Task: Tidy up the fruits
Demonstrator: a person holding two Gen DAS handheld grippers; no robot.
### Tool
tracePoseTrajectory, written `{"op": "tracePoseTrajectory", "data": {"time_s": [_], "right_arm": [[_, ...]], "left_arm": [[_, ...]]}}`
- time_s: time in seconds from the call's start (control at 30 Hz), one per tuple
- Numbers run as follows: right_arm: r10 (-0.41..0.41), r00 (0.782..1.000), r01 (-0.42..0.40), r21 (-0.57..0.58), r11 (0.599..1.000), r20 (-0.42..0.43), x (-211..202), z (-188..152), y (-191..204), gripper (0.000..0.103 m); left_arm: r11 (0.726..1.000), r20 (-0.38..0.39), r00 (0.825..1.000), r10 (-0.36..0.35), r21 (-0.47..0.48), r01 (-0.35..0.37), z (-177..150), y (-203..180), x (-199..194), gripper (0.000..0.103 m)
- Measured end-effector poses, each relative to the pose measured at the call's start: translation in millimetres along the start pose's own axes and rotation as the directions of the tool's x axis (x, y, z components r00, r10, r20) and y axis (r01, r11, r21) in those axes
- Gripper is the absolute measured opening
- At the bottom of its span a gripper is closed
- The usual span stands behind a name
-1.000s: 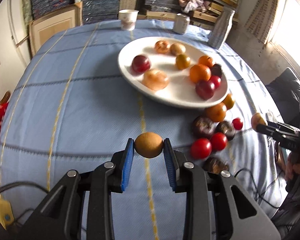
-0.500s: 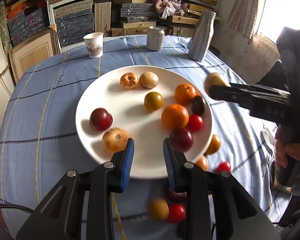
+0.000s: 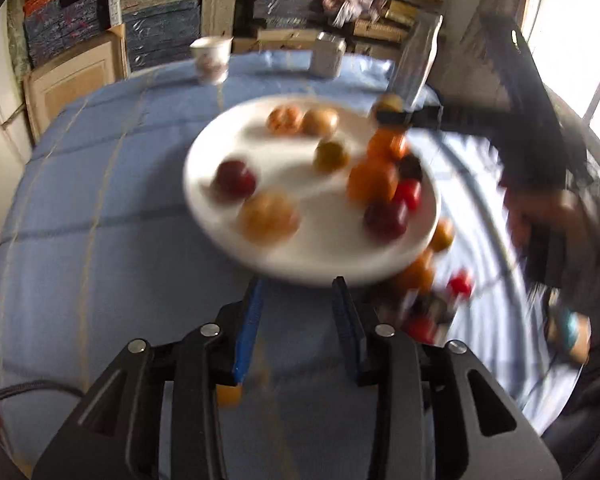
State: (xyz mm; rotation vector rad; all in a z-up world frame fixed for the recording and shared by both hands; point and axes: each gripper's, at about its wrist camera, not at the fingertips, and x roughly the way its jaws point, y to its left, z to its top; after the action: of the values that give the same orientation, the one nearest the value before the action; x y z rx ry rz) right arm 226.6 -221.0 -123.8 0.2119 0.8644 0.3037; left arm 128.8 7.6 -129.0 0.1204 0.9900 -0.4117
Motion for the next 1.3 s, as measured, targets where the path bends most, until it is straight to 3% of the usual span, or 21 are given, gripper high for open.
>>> {"op": "tracePoseTrajectory", "data": {"time_s": [0.2,0.3,0.4,0.47,0.67,0.8,1.17,1.23,1.3], "right_arm": [[0.008,1.0,-0.008,0.002,1.0,0.024,-18,-3,4,0.046],[0.008,1.0,-0.008,-0.012,1.0,0.029,-28,-6,9,0.046],[0.007,0.999,-0.006,-0.017,1.0,0.034,-35,-10,11,0.046],[0.007,0.999,-0.006,-0.008,1.0,0.034,-38,-13,11,0.046],[-0.005,0.999,0.005,-0.012,1.0,0.044,-50,-17,12,0.046],[-0.007,0.999,0.007,-0.002,1.0,0.042,-51,-19,10,0.046],[-0.011,0.999,0.011,0.005,1.0,0.047,-54,-22,9,0.046],[-0.014,0.999,0.013,0.015,1.0,0.051,-55,-24,6,0.046],[-0.015,0.999,0.014,0.019,1.0,0.052,-56,-24,4,0.046]], "left_arm": [[0.998,-0.079,0.996,0.033,-0.052,-0.037,-53,19,-6,0.04],[0.993,-0.068,0.997,0.04,-0.109,-0.047,-60,32,-8,0.04],[0.984,-0.054,0.997,0.047,-0.168,-0.055,-56,47,-5,0.04],[0.986,-0.049,0.997,0.052,-0.158,-0.06,-48,48,4,0.043],[0.996,-0.064,0.998,-0.018,-0.089,0.012,-39,28,20,0.043],[0.993,-0.063,0.997,-0.047,-0.108,0.04,-40,28,25,0.044],[0.994,-0.086,0.992,-0.094,-0.054,0.09,-22,2,45,0.042],[0.994,-0.089,0.991,-0.097,-0.062,0.092,-22,4,45,0.032],[0.991,-0.09,0.99,-0.105,-0.088,0.097,-24,9,43,0.029]]}}
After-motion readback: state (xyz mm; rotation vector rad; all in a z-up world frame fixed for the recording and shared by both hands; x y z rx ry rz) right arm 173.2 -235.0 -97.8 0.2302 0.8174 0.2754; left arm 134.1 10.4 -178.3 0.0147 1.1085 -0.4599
